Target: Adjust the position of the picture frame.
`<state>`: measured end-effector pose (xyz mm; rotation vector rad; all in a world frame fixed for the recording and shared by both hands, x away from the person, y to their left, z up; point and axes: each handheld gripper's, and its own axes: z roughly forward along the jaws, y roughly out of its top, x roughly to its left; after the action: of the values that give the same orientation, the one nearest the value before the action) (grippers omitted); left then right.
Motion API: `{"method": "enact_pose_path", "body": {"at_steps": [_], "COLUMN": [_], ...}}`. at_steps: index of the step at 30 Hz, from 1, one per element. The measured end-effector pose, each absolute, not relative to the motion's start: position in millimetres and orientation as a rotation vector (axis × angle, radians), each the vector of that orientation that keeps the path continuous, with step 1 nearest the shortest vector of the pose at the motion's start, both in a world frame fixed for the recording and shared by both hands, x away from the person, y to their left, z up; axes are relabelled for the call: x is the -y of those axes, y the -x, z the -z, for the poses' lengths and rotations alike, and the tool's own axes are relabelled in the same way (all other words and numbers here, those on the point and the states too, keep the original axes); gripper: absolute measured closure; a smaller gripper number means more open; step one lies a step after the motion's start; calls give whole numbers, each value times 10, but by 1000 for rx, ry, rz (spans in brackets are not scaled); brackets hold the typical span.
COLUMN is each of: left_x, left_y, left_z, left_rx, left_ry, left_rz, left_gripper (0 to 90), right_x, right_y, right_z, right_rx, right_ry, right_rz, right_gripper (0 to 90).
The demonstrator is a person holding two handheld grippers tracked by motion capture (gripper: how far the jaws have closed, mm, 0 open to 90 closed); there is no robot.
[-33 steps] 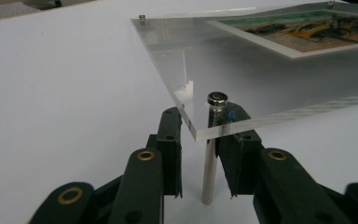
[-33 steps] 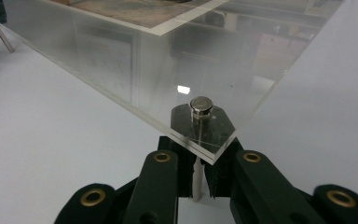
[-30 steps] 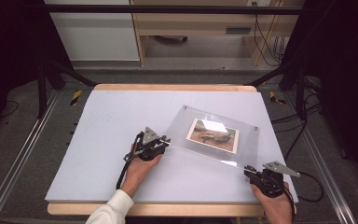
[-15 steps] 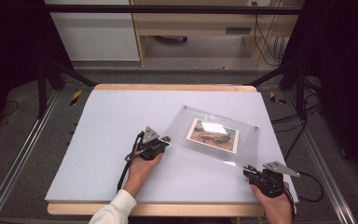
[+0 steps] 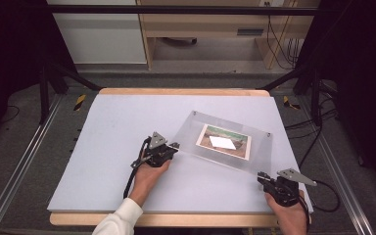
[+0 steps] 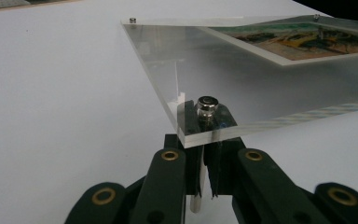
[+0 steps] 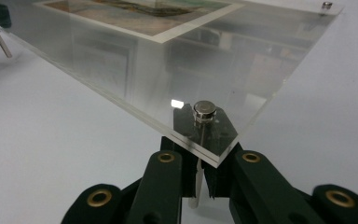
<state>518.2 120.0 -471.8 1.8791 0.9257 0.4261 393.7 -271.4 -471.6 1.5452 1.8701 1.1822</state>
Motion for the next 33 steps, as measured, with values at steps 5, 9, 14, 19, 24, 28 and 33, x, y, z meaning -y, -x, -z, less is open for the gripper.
{"method": "enact_pose_path", "body": {"at_steps": [5,9,14,19,24,28,33], "left_x": [-1192,-1185,-1187,-1200,-1193,-1186,-1193], "left_y": [-5193,-5203,-5216,-5236,-5243,-5232,-5201], "left_z": [4661,4614,4559,4538,4484,4458,4432], "left_rx": [-926,-925,-920,-932,-920,-906,-891], "left_ry": [-1879,-1879,-1882,-1861,-1867,-1873,-1862], "left_rz": [-427,-425,-411,-378,-398,-414,-424], "left_gripper": [842,843,843,832,842,846,845], "right_x": [2724,2731,2736,2741,2747,2756,2778], "right_y": [-3938,-3941,-3948,-3954,-3954,-3958,-3951], "right_z": [4678,4649,4618,4605,4581,4569,4544], "right_rx": [-1838,-1814,-1781,-1766,-1750,-1741,-1737], "right_ry": [-1541,-1533,-1536,-1534,-1519,-1514,-1511], "right_rz": [-1209,-1221,-1242,-1262,-1277,-1289,-1297], "right_gripper": [848,845,841,848,849,850,850]}}
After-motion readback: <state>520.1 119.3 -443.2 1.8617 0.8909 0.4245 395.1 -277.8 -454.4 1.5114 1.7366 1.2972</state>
